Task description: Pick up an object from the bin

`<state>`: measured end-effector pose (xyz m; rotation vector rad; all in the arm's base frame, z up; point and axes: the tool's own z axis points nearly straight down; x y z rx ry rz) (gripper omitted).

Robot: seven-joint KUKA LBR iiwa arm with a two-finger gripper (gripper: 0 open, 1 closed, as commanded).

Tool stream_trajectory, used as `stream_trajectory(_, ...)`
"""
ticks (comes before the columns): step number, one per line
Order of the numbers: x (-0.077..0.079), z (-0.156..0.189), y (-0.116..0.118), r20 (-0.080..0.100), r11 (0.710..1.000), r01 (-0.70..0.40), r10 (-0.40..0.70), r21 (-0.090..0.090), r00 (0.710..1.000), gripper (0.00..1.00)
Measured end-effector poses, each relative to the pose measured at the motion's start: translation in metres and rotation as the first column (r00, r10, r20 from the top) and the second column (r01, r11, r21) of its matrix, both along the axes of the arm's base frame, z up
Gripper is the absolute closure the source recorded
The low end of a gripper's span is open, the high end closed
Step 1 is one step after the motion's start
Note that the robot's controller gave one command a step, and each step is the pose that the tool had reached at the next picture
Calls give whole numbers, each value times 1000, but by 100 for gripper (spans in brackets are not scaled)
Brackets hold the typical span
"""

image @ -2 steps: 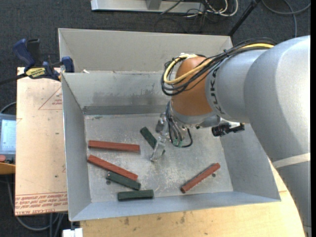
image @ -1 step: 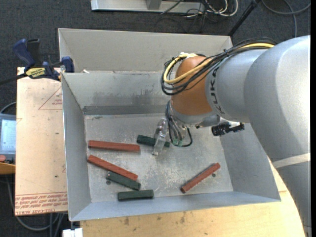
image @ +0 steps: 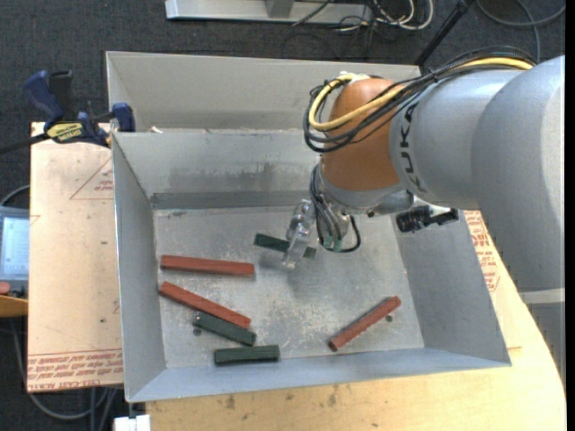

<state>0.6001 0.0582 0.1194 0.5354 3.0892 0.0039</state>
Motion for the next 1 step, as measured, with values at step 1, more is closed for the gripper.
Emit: stream_trajectory(1, 2, 50, 0, 2, 1000, -2, 2, 0, 1000, 100)
